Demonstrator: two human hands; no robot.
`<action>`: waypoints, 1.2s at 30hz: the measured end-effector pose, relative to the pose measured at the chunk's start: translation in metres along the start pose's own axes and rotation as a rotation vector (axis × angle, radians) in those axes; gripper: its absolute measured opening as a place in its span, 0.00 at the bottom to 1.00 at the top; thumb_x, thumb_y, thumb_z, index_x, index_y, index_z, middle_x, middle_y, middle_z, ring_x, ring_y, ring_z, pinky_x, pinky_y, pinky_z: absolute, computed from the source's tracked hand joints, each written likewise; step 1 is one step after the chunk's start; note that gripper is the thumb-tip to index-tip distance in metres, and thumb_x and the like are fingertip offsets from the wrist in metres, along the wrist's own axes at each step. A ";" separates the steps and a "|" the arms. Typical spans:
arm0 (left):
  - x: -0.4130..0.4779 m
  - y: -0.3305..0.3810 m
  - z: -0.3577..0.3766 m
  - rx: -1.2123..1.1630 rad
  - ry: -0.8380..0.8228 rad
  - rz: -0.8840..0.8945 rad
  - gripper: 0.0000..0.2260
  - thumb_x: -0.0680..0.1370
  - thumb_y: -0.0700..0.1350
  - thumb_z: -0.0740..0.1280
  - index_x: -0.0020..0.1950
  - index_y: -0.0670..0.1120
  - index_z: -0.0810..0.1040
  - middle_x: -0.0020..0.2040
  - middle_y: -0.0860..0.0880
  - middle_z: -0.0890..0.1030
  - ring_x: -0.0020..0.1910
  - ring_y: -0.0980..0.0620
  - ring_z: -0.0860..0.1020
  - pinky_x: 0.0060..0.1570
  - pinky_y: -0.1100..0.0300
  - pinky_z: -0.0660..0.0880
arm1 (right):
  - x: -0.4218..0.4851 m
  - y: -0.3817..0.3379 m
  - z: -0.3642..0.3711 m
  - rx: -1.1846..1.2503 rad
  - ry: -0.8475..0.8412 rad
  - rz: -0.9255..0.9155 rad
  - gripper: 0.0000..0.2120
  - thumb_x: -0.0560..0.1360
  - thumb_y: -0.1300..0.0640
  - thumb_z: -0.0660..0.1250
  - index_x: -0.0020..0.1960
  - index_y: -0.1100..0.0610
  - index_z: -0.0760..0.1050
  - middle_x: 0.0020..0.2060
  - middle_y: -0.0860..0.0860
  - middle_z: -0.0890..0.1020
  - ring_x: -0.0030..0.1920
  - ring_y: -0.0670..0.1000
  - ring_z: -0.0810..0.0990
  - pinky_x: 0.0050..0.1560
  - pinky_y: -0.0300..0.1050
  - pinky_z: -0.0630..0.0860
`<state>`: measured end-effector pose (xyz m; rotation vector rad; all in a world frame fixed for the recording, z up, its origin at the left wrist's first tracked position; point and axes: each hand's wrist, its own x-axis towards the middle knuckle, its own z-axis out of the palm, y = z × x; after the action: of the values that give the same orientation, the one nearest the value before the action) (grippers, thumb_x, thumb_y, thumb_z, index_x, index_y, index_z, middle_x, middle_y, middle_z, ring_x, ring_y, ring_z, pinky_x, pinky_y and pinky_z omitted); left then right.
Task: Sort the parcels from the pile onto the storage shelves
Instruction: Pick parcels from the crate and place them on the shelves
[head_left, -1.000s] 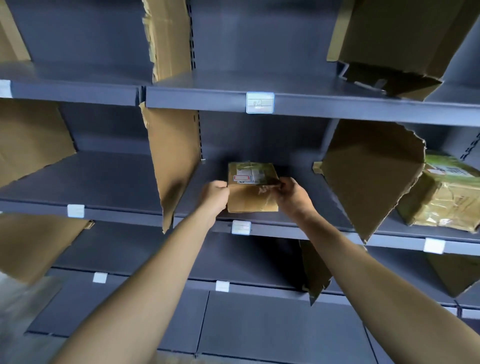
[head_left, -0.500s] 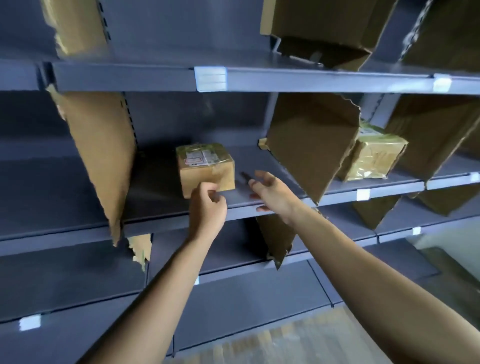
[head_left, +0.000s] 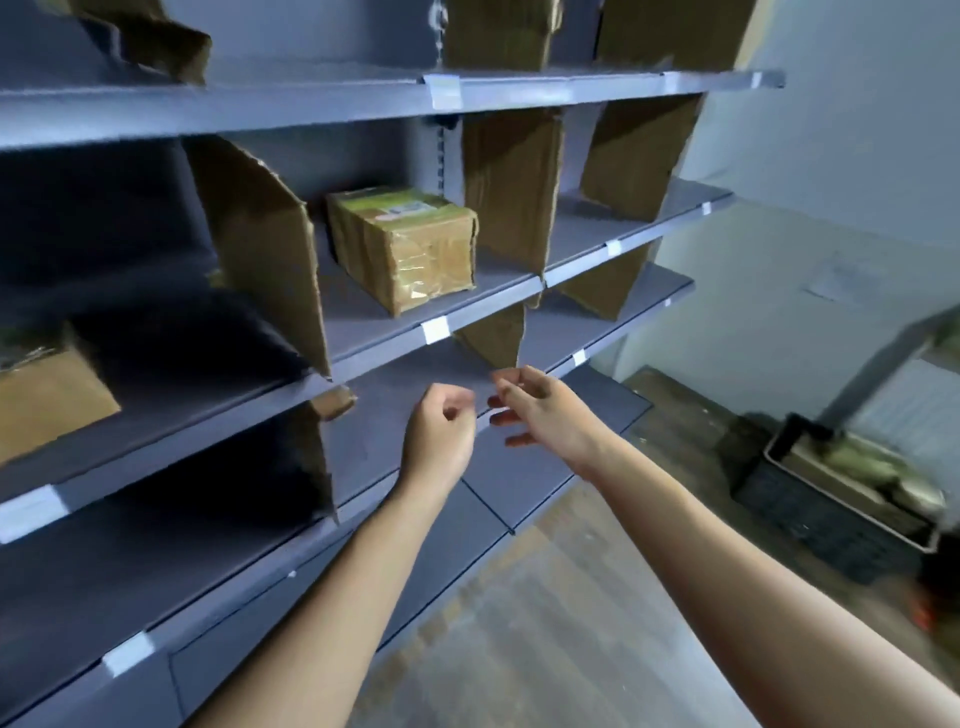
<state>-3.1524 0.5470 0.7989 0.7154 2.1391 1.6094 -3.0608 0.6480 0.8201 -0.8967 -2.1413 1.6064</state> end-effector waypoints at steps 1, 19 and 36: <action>-0.003 0.006 0.029 -0.001 -0.040 0.003 0.10 0.78 0.37 0.60 0.56 0.43 0.78 0.52 0.47 0.81 0.49 0.49 0.76 0.47 0.59 0.71 | -0.004 0.014 -0.027 -0.002 0.041 0.002 0.10 0.83 0.53 0.59 0.61 0.54 0.74 0.55 0.57 0.82 0.50 0.53 0.83 0.52 0.56 0.81; -0.042 0.108 0.482 -0.032 -0.531 0.005 0.09 0.78 0.36 0.60 0.49 0.48 0.77 0.50 0.48 0.80 0.50 0.50 0.78 0.51 0.53 0.76 | -0.072 0.220 -0.441 -0.105 0.566 0.246 0.13 0.81 0.51 0.61 0.63 0.51 0.75 0.51 0.49 0.81 0.50 0.50 0.80 0.50 0.48 0.78; 0.079 0.165 0.892 0.010 -0.862 -0.078 0.10 0.80 0.36 0.59 0.47 0.47 0.77 0.47 0.47 0.79 0.48 0.51 0.77 0.42 0.59 0.75 | 0.034 0.384 -0.788 0.005 0.849 0.518 0.14 0.81 0.51 0.61 0.64 0.52 0.74 0.55 0.53 0.81 0.56 0.53 0.82 0.60 0.58 0.78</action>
<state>-2.6792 1.3192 0.7081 1.0642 1.5063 0.9697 -2.5097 1.3209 0.7062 -1.8268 -1.3618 1.0777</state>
